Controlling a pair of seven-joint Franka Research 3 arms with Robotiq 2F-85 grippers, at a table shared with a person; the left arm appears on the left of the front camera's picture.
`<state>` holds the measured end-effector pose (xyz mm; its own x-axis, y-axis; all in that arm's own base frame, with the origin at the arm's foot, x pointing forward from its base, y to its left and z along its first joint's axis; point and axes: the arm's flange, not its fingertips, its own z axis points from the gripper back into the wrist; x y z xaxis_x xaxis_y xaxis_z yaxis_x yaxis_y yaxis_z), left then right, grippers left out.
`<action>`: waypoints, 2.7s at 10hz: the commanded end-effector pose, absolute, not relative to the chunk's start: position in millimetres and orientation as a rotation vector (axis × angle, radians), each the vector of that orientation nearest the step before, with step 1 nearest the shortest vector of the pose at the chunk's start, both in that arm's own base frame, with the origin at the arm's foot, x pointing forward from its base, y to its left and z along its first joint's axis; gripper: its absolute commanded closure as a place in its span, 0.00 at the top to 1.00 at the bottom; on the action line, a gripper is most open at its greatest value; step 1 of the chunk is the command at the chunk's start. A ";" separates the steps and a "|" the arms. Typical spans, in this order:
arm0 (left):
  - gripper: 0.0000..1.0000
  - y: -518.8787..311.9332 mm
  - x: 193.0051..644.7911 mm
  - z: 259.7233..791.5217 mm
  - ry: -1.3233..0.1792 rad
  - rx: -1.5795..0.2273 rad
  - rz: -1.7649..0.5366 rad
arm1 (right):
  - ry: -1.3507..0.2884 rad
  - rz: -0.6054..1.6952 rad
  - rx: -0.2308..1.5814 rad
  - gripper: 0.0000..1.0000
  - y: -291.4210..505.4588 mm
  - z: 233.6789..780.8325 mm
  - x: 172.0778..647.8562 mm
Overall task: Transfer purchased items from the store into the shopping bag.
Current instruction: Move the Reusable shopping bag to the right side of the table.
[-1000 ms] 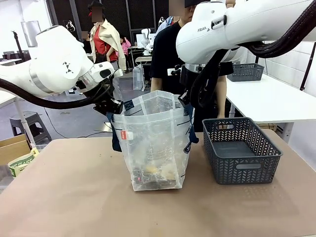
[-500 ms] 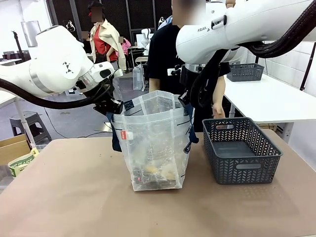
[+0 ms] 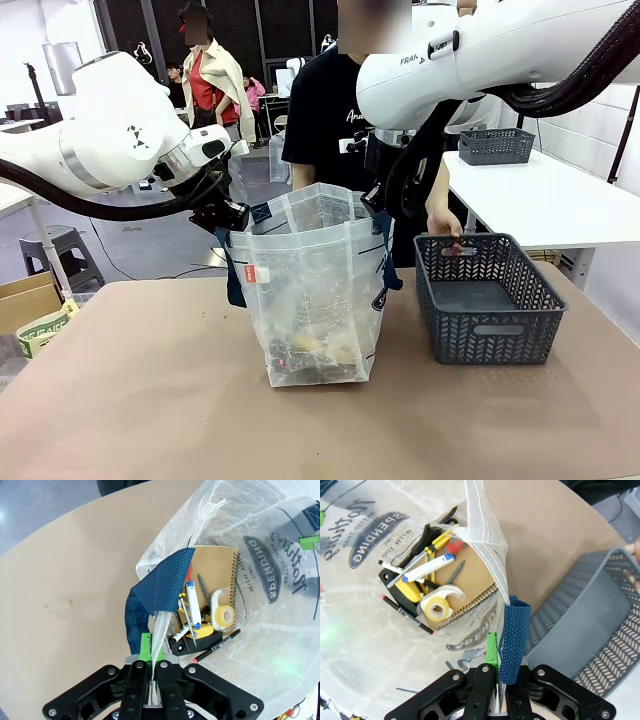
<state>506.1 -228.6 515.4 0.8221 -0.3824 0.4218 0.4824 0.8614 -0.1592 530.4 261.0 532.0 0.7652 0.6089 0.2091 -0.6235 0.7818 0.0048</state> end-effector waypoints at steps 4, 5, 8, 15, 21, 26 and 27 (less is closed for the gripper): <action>0.00 -243.6 506.3 520.9 -0.408 -0.287 -0.428 | -0.178 0.487 0.066 0.00 282.1 538.1 519.9; 0.00 -248.9 509.5 524.2 -0.388 -0.327 -0.330 | -0.161 0.437 0.088 0.00 288.5 541.1 518.5; 0.00 -265.6 523.1 530.2 -0.355 -0.379 -0.207 | -0.173 0.232 0.069 0.00 298.1 536.0 523.2; 0.00 -295.5 522.9 523.4 -0.394 -0.410 -0.236 | -0.238 0.174 0.123 0.00 316.3 528.6 541.2; 0.00 -311.6 525.9 515.5 -0.363 -0.411 -0.250 | -0.288 0.166 0.168 0.00 330.5 528.2 549.1; 0.00 -326.6 530.1 512.1 -0.374 -0.423 -0.297 | -0.241 0.174 0.203 0.00 339.3 522.0 553.8; 0.00 -328.0 528.4 512.5 -0.380 -0.420 -0.311 | -0.244 0.177 0.209 0.00 340.2 520.8 555.2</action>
